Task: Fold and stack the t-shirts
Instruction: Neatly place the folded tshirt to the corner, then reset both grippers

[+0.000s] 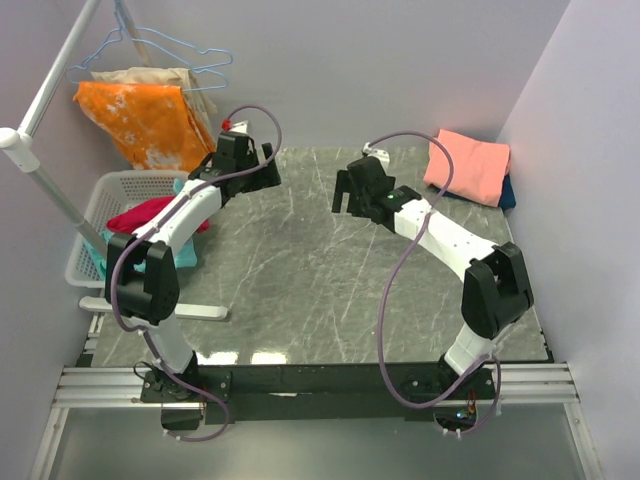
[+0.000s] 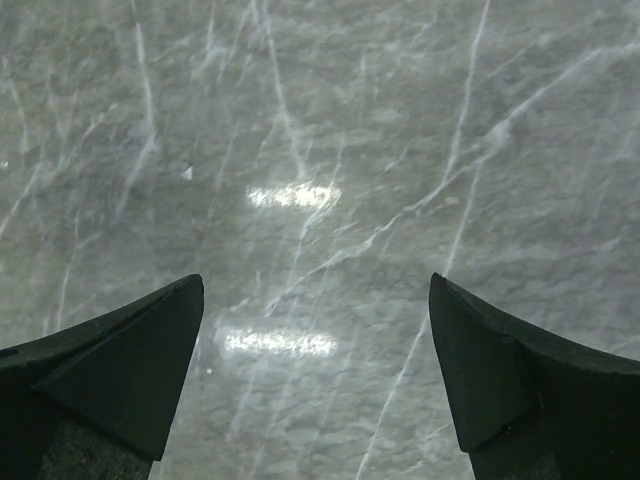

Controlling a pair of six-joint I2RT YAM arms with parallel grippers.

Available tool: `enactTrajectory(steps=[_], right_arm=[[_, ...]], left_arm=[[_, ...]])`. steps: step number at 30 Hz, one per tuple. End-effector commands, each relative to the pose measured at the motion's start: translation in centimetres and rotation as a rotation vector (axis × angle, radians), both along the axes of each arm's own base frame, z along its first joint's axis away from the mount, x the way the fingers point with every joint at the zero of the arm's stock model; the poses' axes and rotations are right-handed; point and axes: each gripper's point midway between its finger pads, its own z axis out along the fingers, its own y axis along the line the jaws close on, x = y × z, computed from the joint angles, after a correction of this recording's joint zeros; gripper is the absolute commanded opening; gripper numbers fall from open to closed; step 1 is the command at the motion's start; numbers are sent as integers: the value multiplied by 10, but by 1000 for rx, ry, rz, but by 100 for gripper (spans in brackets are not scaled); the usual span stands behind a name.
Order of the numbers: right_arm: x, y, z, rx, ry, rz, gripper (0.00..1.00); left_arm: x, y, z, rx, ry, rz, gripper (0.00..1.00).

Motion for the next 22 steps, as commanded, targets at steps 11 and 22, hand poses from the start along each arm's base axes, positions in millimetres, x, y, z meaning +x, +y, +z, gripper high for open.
enactTrajectory(steps=[11, 22], right_arm=[[-6, 45, 41, 111, -71, 88, 100], [-6, 53, 32, 114, -41, 105, 99]], left_arm=[[-4, -5, 20, 30, -78, -18, 99], [-12, 0, 18, 79, -75, 2, 100]])
